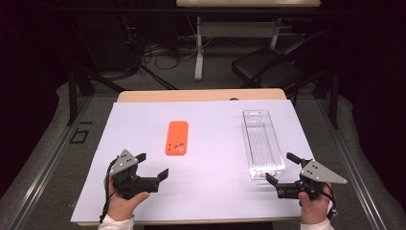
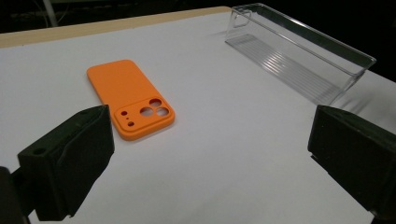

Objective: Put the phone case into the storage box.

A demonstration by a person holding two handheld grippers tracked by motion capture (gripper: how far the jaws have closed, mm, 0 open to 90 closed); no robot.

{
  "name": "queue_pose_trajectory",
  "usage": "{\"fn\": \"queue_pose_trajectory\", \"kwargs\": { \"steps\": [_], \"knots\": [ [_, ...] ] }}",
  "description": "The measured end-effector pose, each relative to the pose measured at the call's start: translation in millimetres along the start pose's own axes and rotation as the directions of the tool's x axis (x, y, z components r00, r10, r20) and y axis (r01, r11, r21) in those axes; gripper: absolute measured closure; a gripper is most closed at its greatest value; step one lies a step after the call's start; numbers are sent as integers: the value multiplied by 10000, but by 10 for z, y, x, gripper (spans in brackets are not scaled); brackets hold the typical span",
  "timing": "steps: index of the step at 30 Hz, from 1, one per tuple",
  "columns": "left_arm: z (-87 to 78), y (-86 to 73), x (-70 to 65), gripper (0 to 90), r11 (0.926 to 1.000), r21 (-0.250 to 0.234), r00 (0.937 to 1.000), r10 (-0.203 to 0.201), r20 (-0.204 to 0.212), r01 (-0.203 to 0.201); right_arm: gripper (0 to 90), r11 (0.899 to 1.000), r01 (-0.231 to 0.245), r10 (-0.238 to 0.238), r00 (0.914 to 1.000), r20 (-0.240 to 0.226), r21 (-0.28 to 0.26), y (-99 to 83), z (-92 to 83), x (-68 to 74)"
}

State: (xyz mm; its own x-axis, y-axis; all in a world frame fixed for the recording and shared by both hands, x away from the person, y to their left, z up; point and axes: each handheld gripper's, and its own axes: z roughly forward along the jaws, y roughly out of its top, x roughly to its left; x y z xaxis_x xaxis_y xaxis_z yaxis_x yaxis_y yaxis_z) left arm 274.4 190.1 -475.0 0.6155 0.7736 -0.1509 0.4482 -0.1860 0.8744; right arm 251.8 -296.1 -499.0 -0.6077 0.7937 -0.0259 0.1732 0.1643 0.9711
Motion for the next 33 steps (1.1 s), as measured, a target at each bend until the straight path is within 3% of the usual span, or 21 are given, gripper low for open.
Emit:
{"fn": "queue_pose_trajectory", "kwargs": {
  "steps": [6, 11, 12, 17, 22, 27, 33],
  "knots": [
    [160, 175, 58, 15, 9994, 299, 9995, -168, -257, 176, 3, 10000, 17, -17, 10000, -41, 62, 1, 10, -2],
    [275, 311, 87, 102, 9992, 366, 9993, -166, -340, 178, 6, 10000, -70, 70, 10000, -54, 42, -6, 18, -13],
    [295, 339, 94, 170, 9991, 356, 9989, -222, -402, 236, 8, 10000, -91, 91, 9999, -73, 28, -7, 18, -15],
    [426, 451, 128, 232, 9983, 543, 9975, -191, -675, 228, 10, 9999, -94, 94, 9999, -77, 54, -7, 24, -12],
    [526, 494, 197, 365, 9969, 610, 9970, -456, -631, 494, 15, 9999, -61, 62, 9999, -91, 103, -10, 24, -15],
    [640, 492, 238, 579, 9955, 558, 9942, -723, -798, 769, 20, 9998, -108, 110, 9999, -88, 150, -13, 24, -18],
    [817, 472, 252, 605, 9951, 654, 9947, -693, -765, 744, 21, 9999, 10, -9, 10000, -56, 153, -12, 29, -22]
  ]
}}
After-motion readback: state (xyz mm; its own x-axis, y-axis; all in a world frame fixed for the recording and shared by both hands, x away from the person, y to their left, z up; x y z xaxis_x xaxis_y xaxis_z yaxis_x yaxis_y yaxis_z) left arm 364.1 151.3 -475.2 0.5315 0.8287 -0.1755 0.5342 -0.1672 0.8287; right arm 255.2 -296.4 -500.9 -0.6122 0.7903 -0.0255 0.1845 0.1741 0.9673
